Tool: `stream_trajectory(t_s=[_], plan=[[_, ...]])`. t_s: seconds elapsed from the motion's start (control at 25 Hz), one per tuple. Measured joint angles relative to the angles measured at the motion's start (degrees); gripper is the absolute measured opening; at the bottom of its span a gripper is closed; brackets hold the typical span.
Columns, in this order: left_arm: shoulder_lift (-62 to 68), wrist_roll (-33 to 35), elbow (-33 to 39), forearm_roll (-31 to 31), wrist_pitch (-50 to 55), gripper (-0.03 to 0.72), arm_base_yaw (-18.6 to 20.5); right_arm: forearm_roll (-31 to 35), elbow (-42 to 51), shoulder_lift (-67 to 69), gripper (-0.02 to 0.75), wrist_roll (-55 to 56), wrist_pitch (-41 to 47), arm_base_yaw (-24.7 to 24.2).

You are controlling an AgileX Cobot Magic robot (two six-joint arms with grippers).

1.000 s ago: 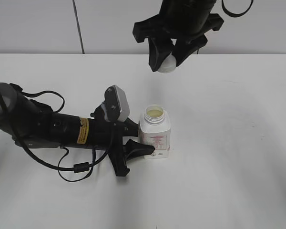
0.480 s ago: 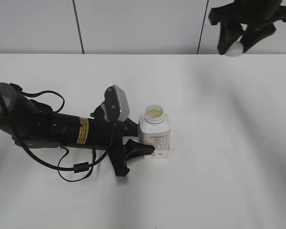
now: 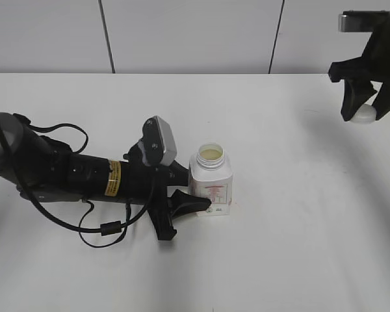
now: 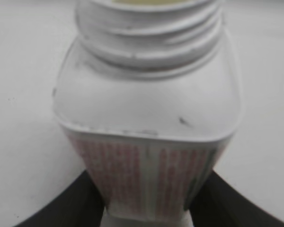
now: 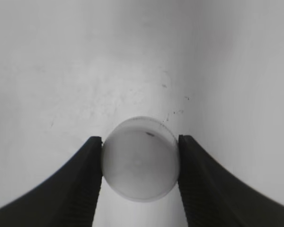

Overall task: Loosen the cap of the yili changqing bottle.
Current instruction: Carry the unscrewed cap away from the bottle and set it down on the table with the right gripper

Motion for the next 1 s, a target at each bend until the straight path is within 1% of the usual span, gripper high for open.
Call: stream_trajectory(t_s=[0.12, 0.4, 0.52, 0.68, 1.0], plan=[[0.0, 0.0, 0.0, 0.0, 0.0, 0.333, 0.0, 0.71, 4.02, 0.0, 0.387, 0.5, -6.46, -0.07], [0.0, 0.0, 0.0, 0.0, 0.0, 0.332, 0.0, 0.9, 16.59, 0.0, 0.387, 1.42, -27.77, -0.07], [0.0, 0.0, 0.0, 0.0, 0.0, 0.332, 0.0, 0.95, 19.5, 0.0, 0.387, 1.48, -34.0, -0.07], [0.0, 0.0, 0.0, 0.0, 0.0, 0.331, 0.0, 1.0, 20.84, 1.94, 0.386, 1.53, -38.52, -0.07], [0.0, 0.0, 0.0, 0.0, 0.0, 0.331, 0.0, 1.02, 21.01, 5.91, 0.386, 1.58, -43.56, -0.07]])
